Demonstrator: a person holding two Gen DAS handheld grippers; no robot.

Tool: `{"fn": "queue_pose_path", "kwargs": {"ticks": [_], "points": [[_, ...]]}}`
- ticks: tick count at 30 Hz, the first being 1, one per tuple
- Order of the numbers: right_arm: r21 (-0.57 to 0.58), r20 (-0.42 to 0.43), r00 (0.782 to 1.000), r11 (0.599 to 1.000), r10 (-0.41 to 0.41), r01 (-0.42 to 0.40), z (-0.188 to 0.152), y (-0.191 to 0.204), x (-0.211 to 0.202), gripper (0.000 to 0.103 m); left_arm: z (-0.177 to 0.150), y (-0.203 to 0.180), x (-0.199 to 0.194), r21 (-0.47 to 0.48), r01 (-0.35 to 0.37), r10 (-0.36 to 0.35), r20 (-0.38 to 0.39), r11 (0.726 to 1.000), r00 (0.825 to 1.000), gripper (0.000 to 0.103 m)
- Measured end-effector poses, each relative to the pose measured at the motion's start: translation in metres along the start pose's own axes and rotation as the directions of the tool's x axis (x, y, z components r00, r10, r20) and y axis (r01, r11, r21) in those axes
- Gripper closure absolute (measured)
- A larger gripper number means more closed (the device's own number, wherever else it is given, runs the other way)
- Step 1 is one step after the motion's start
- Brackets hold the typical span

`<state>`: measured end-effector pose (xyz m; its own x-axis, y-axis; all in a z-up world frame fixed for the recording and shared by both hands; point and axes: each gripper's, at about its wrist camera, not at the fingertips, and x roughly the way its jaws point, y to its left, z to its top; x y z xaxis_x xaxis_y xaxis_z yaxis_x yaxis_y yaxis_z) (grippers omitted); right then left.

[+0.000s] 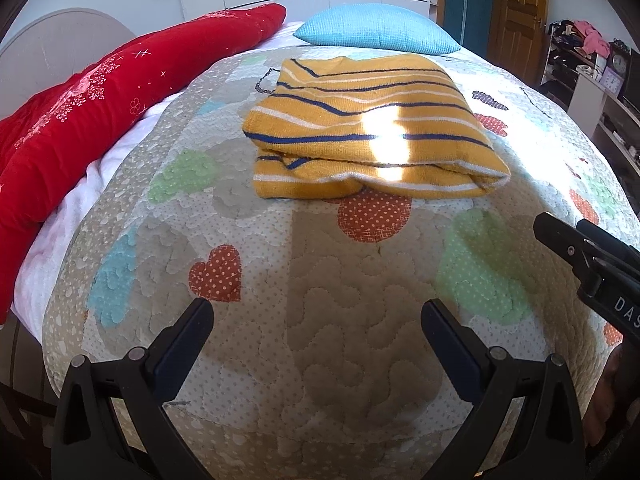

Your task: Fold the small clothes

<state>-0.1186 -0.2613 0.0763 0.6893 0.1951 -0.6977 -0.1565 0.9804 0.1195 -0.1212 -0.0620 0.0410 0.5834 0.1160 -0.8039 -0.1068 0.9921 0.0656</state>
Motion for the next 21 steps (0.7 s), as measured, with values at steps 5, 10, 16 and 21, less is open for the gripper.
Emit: {"fn": "queue_pose_path", "kwargs": {"ticks": [5, 10, 16, 21], "points": [[-0.024, -0.003, 1.000, 1.000, -0.001, 0.001, -0.003, 0.007, 0.002, 0.018, -0.003, 0.002, 0.002, -0.011, 0.010, -0.011, -0.011, 1.000, 1.000, 0.000], [-0.033, -0.007, 1.000, 0.999, -0.008, 0.007, -0.005, 0.010, 0.005, 0.018, -0.003, 0.003, 0.004, -0.009, 0.005, -0.005, -0.012, 1.000, 1.000, 0.000], [-0.020, -0.016, 1.000, 1.000, -0.012, 0.011, -0.005, 0.006, 0.007, 0.018, -0.003, 0.005, 0.007, -0.017, 0.001, -0.001, -0.018, 1.000, 1.000, 0.000], [-0.046, -0.015, 1.000, 0.999, -0.010, 0.009, -0.006, 0.011, 0.008, 0.018, -0.001, 0.011, 0.005, -0.030, 0.028, -0.027, 0.010, 0.999, 1.000, 0.000]]}}
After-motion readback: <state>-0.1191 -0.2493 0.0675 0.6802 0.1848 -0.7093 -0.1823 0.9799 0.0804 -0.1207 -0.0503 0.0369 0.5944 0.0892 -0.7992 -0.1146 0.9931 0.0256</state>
